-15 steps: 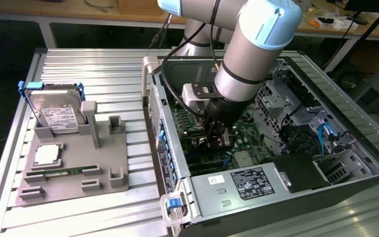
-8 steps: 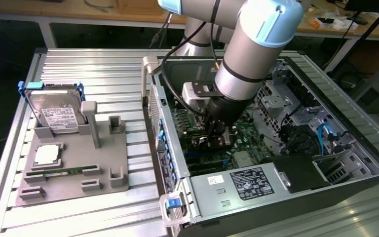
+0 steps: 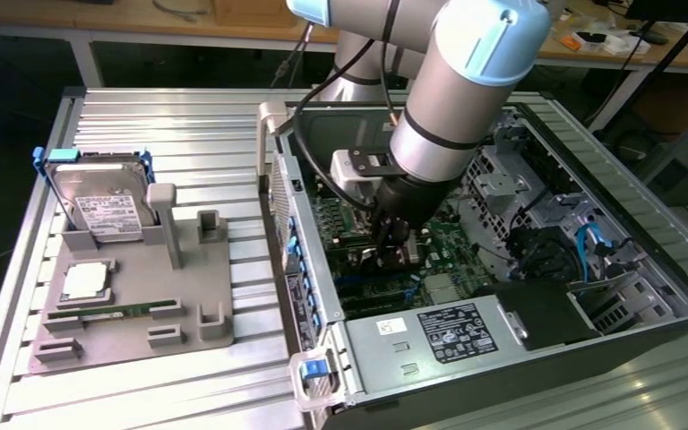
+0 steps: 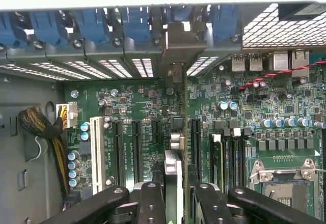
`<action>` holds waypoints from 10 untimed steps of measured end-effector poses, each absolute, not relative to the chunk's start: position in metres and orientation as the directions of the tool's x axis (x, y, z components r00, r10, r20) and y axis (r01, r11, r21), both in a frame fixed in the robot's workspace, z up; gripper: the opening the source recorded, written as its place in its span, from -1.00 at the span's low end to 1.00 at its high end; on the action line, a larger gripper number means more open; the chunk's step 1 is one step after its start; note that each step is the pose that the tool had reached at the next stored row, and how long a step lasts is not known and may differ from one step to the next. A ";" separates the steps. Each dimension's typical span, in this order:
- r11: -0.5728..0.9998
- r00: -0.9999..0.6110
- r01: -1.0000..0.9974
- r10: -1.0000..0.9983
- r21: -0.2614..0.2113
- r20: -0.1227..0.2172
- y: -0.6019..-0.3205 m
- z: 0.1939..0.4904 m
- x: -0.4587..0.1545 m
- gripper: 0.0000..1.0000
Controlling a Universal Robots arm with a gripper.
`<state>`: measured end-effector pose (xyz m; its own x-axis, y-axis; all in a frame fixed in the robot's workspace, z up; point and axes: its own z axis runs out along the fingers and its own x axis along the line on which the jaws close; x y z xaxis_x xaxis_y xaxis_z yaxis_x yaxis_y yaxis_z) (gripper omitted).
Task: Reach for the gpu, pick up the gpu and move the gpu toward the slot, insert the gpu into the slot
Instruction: 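Insert the gpu into the slot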
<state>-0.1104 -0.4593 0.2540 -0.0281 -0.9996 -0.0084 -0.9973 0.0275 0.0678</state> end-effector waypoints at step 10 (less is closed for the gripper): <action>0.010 -0.011 -0.998 -1.000 0.068 -0.008 -0.459 0.254 -0.110 -0.45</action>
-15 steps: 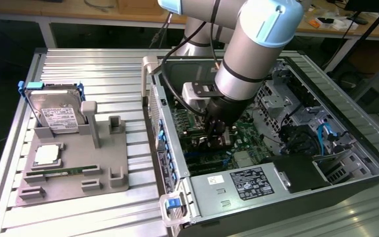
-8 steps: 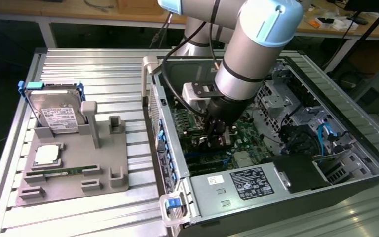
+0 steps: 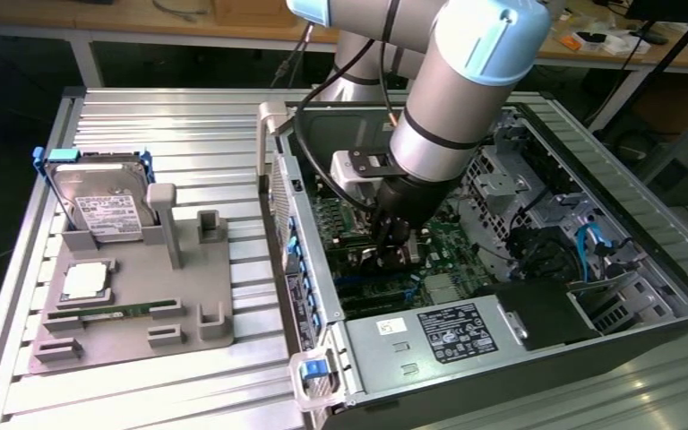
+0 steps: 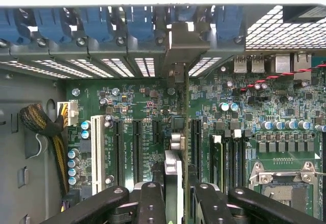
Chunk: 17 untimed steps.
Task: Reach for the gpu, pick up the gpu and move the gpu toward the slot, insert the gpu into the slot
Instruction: 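Insert the gpu into the slot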
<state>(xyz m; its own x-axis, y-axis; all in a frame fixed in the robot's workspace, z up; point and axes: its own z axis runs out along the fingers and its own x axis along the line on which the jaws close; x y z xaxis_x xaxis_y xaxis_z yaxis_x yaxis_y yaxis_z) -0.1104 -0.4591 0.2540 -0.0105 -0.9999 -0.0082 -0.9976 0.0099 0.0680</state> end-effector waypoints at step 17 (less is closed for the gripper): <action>0.010 -0.011 -0.998 -1.000 0.068 -0.008 -0.459 0.248 -0.110 -0.45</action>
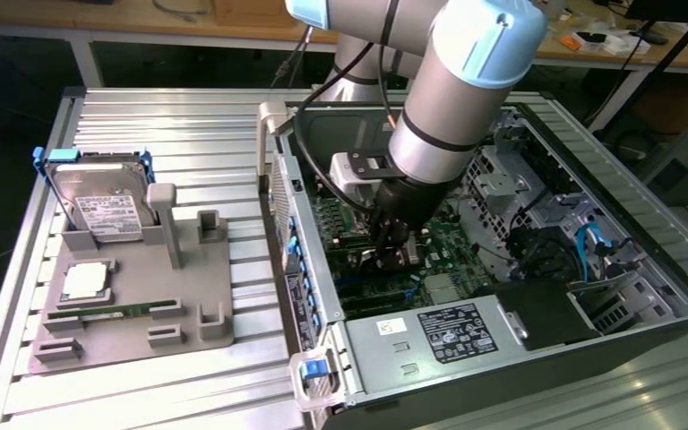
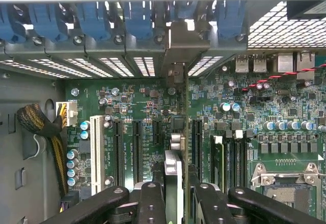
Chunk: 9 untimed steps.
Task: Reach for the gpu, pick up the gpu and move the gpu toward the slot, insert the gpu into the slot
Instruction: 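Insert the gpu into the slot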
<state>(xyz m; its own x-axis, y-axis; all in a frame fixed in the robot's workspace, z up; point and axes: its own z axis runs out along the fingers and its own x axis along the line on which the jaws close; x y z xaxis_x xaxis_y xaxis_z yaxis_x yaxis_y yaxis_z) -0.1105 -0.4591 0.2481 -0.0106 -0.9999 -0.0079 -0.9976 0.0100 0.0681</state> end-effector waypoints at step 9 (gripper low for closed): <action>0.010 -0.011 -0.998 -1.000 0.068 -0.008 -0.459 0.251 -0.110 -0.45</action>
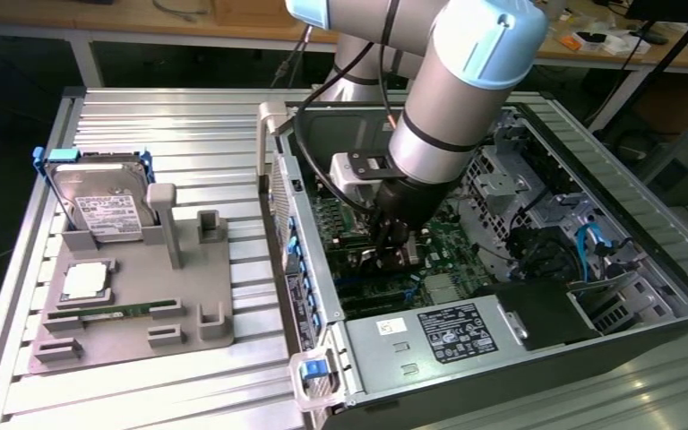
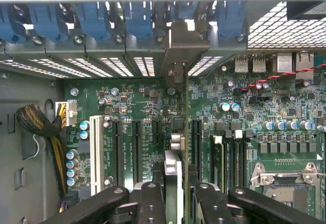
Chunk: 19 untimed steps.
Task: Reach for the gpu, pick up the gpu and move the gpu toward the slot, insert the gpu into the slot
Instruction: 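Insert the gpu into the slot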
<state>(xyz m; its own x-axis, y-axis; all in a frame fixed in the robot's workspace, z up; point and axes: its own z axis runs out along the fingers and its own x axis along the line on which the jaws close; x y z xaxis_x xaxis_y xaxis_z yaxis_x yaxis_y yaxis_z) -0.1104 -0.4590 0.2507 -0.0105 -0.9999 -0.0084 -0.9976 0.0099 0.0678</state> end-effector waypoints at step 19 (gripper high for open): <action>0.010 -0.010 -0.998 -1.000 0.068 -0.010 -0.459 0.255 -0.110 -0.45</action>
